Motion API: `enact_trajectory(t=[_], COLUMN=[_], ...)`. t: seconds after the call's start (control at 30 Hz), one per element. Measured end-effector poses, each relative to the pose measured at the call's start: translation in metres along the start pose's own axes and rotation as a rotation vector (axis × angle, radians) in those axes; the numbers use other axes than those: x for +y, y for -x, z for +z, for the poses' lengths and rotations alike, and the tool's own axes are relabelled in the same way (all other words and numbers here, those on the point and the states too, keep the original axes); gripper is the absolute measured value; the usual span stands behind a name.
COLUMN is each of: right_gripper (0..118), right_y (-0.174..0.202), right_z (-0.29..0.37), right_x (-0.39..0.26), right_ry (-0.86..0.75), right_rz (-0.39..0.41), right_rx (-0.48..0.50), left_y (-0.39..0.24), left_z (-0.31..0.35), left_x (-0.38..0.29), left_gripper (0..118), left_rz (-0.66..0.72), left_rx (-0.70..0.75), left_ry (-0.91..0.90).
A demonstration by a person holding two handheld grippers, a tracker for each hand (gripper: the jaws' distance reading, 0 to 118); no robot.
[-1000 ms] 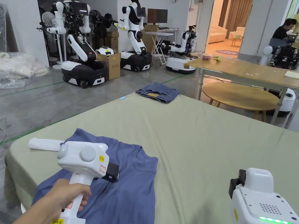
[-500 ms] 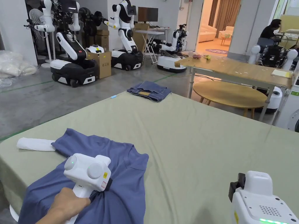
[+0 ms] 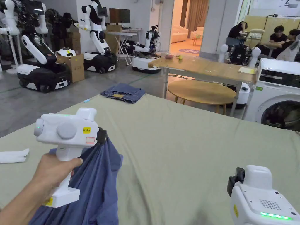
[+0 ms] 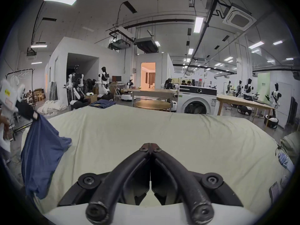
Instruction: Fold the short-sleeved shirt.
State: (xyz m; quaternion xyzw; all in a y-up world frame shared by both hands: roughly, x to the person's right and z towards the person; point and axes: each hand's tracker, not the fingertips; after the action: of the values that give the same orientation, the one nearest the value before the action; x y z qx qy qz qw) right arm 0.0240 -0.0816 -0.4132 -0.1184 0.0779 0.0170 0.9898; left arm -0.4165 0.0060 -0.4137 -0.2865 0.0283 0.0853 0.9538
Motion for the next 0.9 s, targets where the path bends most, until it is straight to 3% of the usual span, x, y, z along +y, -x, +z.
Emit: enact_trajectory(t=[0.23,0.47,0.73,0.9], right_gripper=[0,0,0,0], right_y=[-0.048,-0.117,-0.203,-0.236], right_z=[0.018,0.057,0.108,0.129], right_x=[0.013,0.027,0.016,-0.002], right_ry=[-0.026,-0.071,-0.064,-0.023], right_rz=[-0.017,-0.041,-0.057,-0.078], right_rx=[-0.081,-0.221,-0.414,-0.477], left_y=[-0.122,-0.278,-0.448,-0.496], left_z=[0.025,0.006,-0.026,-0.051], left_x=[0.066,0.085,0.016,-0.058], left_gripper=[0,0,0,0], left_rz=[-0.14,-0.312,-0.478,-0.532], left_rx=[-0.183,-0.406,-0.668,-0.733], left_ry=[-0.116,-0.116,0.004,0.139])
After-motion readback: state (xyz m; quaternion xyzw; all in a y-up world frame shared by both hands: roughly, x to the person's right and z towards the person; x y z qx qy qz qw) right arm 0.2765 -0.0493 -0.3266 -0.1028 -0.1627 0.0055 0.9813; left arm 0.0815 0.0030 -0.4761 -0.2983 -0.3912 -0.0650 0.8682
